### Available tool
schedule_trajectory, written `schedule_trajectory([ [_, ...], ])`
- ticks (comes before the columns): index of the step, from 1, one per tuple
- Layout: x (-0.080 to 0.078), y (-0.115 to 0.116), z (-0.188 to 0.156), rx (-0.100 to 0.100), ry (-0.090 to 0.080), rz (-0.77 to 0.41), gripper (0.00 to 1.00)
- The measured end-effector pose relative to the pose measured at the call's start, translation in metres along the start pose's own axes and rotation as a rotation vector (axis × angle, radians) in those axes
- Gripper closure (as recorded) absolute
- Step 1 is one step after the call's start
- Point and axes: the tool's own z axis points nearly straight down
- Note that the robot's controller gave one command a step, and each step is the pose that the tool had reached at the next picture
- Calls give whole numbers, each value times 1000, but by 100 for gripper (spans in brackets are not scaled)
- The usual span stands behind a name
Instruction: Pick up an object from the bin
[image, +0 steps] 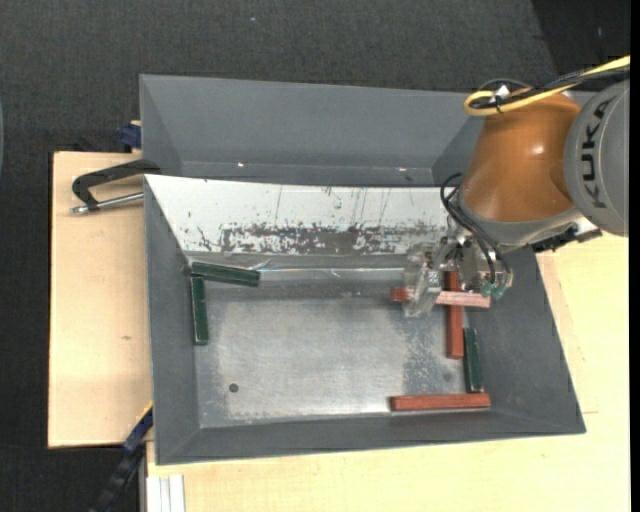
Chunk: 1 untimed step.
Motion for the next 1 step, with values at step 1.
schedule_trajectory([
  [1,-13,2,-40,0,7,-26,100],
])
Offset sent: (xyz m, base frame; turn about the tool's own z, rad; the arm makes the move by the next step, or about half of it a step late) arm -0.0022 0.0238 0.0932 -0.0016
